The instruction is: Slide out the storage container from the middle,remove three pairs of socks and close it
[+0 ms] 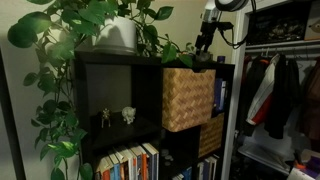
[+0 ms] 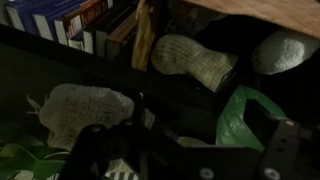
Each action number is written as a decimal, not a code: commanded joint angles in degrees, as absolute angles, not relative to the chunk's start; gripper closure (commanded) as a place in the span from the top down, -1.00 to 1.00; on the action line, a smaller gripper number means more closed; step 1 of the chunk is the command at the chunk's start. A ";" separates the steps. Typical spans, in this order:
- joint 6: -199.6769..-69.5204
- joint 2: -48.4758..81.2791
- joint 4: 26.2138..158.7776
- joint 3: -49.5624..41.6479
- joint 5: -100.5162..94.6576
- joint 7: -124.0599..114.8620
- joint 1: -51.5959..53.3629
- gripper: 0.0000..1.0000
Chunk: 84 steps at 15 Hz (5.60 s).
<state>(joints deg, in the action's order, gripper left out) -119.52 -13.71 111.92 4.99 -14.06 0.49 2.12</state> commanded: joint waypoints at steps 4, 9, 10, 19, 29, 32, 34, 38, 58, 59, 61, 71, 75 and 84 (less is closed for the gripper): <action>-119.91 -13.77 117.20 4.34 -12.39 0.50 2.30 1.00; -124.11 -11.33 120.34 3.68 -9.64 1.73 2.49 1.00; -125.33 -10.84 120.98 3.66 -9.36 2.07 2.54 1.00; -133.56 -6.20 124.59 3.45 -10.22 3.57 2.16 1.00; -131.44 -6.48 124.54 3.37 -7.41 6.03 2.52 -0.34; -129.99 -7.62 124.05 3.38 -5.57 7.30 2.65 -0.71; -128.87 -8.69 123.55 3.36 -5.41 7.87 2.63 -0.86; -126.79 -10.88 121.88 3.31 -6.03 7.94 2.56 -0.91; -128.86 -6.60 118.08 2.24 -6.25 13.01 2.26 0.61; -130.43 -5.94 118.23 2.18 -6.55 13.70 2.23 0.72; -131.92 -4.83 118.38 2.15 -7.36 14.26 2.11 0.96; -134.70 -2.98 121.14 1.37 -6.30 14.92 1.67 1.00; -136.06 -1.10 121.21 1.37 -6.53 14.27 1.36 1.00; -133.50 -0.92 120.97 1.62 -6.34 14.17 1.39 0.21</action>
